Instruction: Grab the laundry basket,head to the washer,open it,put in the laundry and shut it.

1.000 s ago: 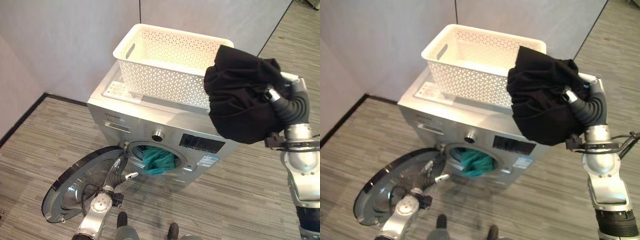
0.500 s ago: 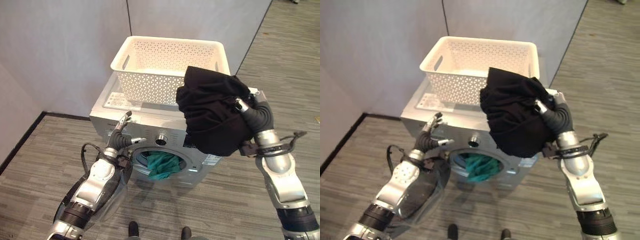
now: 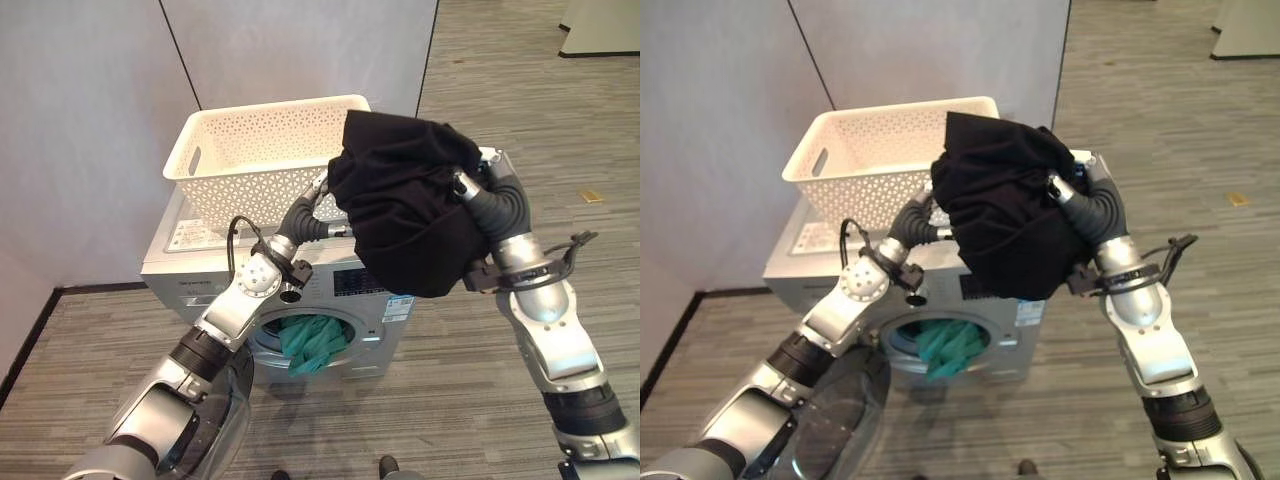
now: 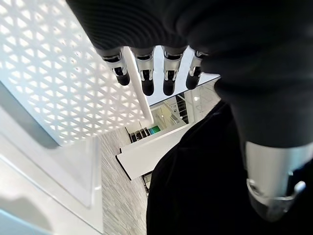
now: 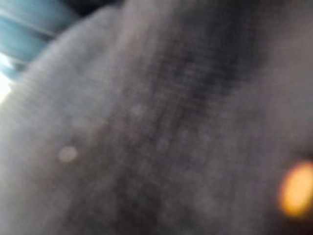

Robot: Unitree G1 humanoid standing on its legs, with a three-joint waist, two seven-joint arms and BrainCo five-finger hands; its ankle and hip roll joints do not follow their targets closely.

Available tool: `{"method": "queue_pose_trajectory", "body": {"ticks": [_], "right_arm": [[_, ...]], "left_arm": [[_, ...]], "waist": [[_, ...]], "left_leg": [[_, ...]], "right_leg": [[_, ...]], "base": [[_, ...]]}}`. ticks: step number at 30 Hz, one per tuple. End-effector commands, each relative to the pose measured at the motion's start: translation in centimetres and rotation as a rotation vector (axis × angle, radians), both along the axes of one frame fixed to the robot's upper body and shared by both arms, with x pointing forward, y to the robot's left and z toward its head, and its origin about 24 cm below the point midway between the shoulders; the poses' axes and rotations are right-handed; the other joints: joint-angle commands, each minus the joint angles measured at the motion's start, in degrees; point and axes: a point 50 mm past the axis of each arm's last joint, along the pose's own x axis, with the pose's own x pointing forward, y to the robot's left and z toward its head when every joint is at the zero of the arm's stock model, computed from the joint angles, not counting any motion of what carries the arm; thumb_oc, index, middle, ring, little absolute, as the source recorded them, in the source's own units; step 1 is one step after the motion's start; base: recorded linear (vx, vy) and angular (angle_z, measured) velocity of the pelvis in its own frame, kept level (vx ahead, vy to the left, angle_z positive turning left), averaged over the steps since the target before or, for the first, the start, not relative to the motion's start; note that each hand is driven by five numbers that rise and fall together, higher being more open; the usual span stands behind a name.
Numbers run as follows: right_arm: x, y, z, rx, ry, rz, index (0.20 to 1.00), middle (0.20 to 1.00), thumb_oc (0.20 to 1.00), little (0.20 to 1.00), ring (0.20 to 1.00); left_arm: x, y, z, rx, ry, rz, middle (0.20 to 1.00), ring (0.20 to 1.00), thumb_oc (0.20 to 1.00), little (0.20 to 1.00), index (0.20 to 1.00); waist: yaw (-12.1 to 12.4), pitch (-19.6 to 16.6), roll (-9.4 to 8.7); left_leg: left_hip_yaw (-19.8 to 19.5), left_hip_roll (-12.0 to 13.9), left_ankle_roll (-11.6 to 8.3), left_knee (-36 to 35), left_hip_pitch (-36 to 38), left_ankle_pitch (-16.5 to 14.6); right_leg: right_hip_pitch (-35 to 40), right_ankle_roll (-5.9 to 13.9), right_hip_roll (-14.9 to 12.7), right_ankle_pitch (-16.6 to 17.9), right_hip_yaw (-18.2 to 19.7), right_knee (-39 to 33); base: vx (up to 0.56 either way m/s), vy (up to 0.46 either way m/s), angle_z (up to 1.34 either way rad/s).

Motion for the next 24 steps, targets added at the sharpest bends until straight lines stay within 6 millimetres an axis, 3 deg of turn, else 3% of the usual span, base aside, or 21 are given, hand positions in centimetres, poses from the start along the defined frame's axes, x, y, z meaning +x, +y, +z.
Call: {"method": "queue_pose_trajectory", "body": {"ticks": [1,7,15,24], "right_arm": [[0.4,-0.3,4.5,0.041,-0.172,-0.013,0.2,0.2,0.2,0.2,0.2],[1.0,-0.1,5.1,0.044,-0.176,-0.017,0.2,0.2,0.2,0.2,0.2],[1.2,0.3,4.0,0.035,-0.156,-0.06,0.2,0.2,0.2,0.2,0.2],[1.9,1.4,3.4,0.054,-0.118,-0.015,0.2,0.2,0.2,0.2,0.2]], "left_arm": [[1.8,-1.8,5.2,-0.019,-0.121,-0.027,1.0,1.0,1.0,1.0,1.0],[1.7,-3.4,6.5,-0.07,-0.127,-0.086,1.0,1.0,1.0,1.0,1.0],[0.9,-3.9,5.4,-0.245,-0.02,-0.159,1.0,1.0,1.0,1.0,1.0],[0.5,-4.6,4.7,-0.206,-0.021,-0.181,1.0,1.0,1.0,1.0,1.0]], "waist": [[0.93,-2.21,-2.59],[0.96,-2.21,-2.55],[1.24,-2.15,-2.34],[1.48,-2.3,-2.74]], "left_leg": [[-3.22,2.14,-2.01,0.3,3.3,-4.62],[-3.8,2.17,-2.22,0.3,3.08,-4.39],[-4.39,2.03,-2.21,0.3,2.95,-4.43],[-4.7,1.85,-2.26,0.3,2.82,-4.61]], "right_leg": [[1.26,0.19,0.41,-7.38,-1.31,1.61],[1.78,-0.01,0.69,-7.61,-2.0,1.35],[2.25,-0.43,0.73,-7.87,-2.72,1.29],[2.74,-0.43,0.81,-7.79,-3.22,0.96]], "base": [[0.01,-0.027,0.04],[0.01,-0.015,0.03],[0.01,-0.011,0.06],[0.01,-0.002,0.03]]}}
